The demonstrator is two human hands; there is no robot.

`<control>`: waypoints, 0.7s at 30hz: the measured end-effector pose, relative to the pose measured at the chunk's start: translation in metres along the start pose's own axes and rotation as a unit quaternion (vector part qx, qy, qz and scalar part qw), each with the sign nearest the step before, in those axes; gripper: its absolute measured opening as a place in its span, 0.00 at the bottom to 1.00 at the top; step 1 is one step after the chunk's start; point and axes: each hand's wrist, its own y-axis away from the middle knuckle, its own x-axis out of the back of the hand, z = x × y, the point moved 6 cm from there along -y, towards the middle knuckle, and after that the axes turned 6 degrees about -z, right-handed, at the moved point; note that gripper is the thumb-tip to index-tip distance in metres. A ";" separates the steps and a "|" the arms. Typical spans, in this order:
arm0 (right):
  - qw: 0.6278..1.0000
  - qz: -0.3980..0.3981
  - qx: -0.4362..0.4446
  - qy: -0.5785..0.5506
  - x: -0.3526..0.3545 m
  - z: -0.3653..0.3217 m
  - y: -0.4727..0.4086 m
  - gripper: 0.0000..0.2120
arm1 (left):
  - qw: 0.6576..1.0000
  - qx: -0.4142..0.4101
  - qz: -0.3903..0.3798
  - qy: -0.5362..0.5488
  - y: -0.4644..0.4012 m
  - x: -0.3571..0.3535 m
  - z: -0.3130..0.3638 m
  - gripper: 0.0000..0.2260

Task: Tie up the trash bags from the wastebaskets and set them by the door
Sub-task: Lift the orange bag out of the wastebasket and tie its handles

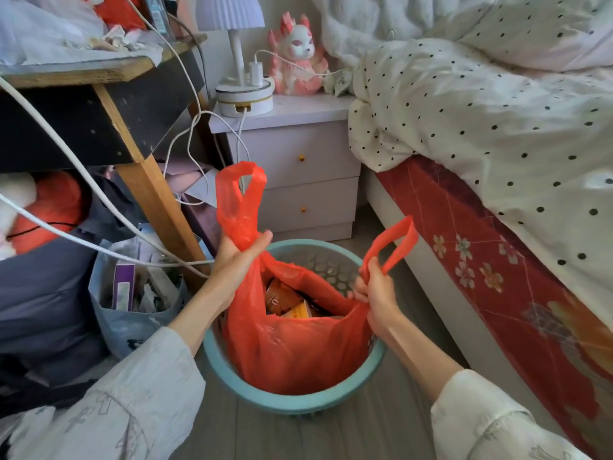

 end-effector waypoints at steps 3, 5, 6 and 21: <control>0.977 -0.034 0.098 0.189 -0.004 -0.006 0.005 0.11 | 0.994 0.015 -0.049 -0.099 0.011 0.001 -0.029 0.10; 0.924 -0.055 0.135 0.353 -0.009 -0.002 0.007 0.09 | 0.995 0.033 -0.022 -0.092 0.015 0.005 -0.042 0.09; 0.909 -0.055 0.131 0.392 -0.009 0.002 0.007 0.10 | 0.998 0.044 -0.009 -0.054 0.016 0.006 -0.044 0.11; 0.994 -0.096 0.054 -0.020 -0.066 -0.067 0.012 0.21 | 0.975 0.026 0.053 0.213 -0.003 -0.006 0.048 0.18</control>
